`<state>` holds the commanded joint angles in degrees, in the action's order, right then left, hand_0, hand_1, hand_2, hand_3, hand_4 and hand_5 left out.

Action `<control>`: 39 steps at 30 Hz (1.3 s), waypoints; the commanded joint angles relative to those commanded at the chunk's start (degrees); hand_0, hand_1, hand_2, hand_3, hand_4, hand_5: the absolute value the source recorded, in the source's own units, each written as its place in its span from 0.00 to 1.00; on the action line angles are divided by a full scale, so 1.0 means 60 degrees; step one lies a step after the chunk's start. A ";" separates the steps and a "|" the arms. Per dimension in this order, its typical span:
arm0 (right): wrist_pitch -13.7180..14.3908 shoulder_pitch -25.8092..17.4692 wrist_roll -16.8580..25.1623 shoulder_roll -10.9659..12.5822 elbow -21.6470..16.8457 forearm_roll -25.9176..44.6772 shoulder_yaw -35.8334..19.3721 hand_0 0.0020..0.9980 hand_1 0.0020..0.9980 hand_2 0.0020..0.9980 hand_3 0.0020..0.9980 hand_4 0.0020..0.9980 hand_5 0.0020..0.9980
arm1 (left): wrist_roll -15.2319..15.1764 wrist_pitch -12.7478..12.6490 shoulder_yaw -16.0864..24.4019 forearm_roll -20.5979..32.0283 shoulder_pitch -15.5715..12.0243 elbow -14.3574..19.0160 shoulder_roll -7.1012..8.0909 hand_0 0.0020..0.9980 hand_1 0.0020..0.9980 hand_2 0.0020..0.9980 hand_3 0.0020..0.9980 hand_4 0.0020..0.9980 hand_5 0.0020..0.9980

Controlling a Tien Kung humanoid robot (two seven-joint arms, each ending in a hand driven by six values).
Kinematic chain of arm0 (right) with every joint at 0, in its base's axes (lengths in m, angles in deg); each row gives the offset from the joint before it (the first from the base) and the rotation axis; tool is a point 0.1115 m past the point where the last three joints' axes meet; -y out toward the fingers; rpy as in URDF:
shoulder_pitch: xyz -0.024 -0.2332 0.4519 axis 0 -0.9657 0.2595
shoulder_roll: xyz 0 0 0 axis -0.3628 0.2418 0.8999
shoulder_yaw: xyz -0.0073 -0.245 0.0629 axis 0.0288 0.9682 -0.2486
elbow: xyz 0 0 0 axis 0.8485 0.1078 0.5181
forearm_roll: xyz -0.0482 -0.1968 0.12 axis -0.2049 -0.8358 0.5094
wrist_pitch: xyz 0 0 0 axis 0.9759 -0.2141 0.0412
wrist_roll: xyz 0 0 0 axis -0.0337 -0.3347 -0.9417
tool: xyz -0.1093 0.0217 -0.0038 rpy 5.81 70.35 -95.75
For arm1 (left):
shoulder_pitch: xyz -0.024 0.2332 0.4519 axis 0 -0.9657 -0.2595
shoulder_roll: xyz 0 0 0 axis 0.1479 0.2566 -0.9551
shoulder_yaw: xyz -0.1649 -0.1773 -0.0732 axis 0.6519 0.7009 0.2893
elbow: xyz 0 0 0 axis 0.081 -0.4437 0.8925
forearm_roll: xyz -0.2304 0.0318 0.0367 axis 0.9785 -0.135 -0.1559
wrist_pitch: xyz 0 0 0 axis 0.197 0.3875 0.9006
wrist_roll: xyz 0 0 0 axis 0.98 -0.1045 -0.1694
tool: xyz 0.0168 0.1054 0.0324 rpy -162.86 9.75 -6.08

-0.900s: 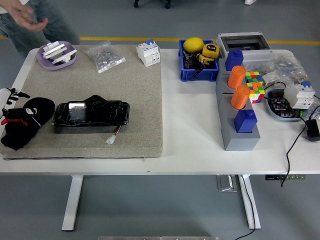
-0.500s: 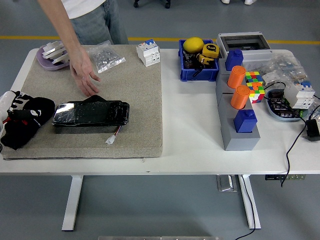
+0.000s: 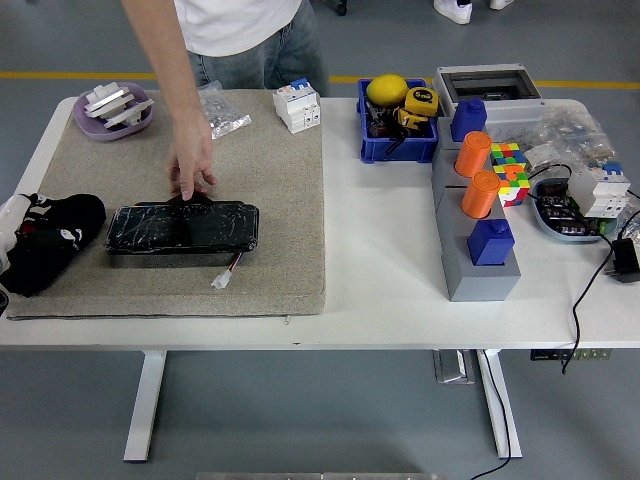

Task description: Pick the rag up,wipe the panel,place it on the desk

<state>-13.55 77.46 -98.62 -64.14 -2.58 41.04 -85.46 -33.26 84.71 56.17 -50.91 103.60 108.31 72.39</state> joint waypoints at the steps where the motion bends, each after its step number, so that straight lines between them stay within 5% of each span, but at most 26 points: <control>1: 0.0002 -0.0004 0.0003 -0.0003 0.0006 0.0012 -0.0005 0.77 0.69 0.71 0.67 1.00 0.52 | -0.0027 -0.0124 -0.0051 0.0024 -0.0002 -0.0014 -0.0014 0.39 0.75 0.90 0.69 0.88 0.18; 3: -0.0003 -0.0011 0.0005 -0.0004 0.0002 0.0003 -0.0011 0.77 0.69 0.71 0.67 1.00 0.52 | -0.0105 -0.0464 -0.0134 0.0042 -0.0009 -0.0045 -0.0042 0.39 0.75 0.90 0.69 0.88 0.18; 4: -0.0006 -0.0012 0.0006 -0.0007 0.0004 0.0015 -0.0007 0.77 0.69 0.71 0.67 1.00 0.52 | -0.0139 -0.0681 -0.0171 -0.0010 -0.0030 -0.0038 -0.0063 0.30 0.56 0.83 0.58 0.71 0.03; 9: -0.0008 -0.0020 0.0012 -0.0014 0.0021 0.0026 -0.0036 0.77 0.69 0.71 0.67 1.00 0.52 | -0.0293 -0.1384 -0.0289 -0.0104 -0.0068 -0.0042 -0.0131 0.30 0.56 0.83 0.58 0.71 0.03; 10: -0.0006 -0.0020 0.0018 -0.0013 0.0020 0.0027 -0.0053 0.77 0.69 0.71 0.67 1.00 0.52 | -0.0297 -0.1488 -0.0309 -0.0115 -0.0072 -0.0050 -0.0137 0.23 0.47 0.68 0.56 0.52 0.00; 15: -0.0013 -0.0031 0.0026 -0.0016 0.0029 0.0036 -0.0083 0.77 0.69 0.71 0.67 1.00 0.52 | -0.0363 -0.2075 -0.0375 -0.0081 -0.0104 -0.0094 -0.0157 0.23 0.47 0.68 0.56 0.52 0.00; 16: -0.0015 -0.0037 0.0029 -0.0018 0.0034 0.0037 -0.0102 0.77 0.69 0.71 0.67 1.00 0.52 | -0.0363 -0.2143 -0.0377 -0.0088 -0.0112 -0.0105 -0.0163 0.19 0.47 0.60 0.56 0.45 0.00; 29: -0.0009 -0.0054 0.0044 -0.0025 0.0086 0.0070 -0.0189 0.77 0.69 0.71 0.67 1.00 0.52 | -0.0279 -0.2243 -0.0287 0.0356 -0.0260 -0.0036 -0.0247 0.20 0.49 0.59 0.56 0.45 0.00; 39: -0.0026 -0.0063 0.0039 -0.0025 0.0153 0.0294 0.0060 0.77 0.69 0.71 0.67 1.00 0.52 | 0.0033 -0.2171 -0.0139 0.0191 -0.0480 0.0833 -0.0205 0.21 0.48 0.59 0.55 0.41 0.00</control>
<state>-13.71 77.08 -98.38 -64.28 -1.66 42.80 -85.10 -33.06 71.69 55.33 -49.76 100.72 113.31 71.16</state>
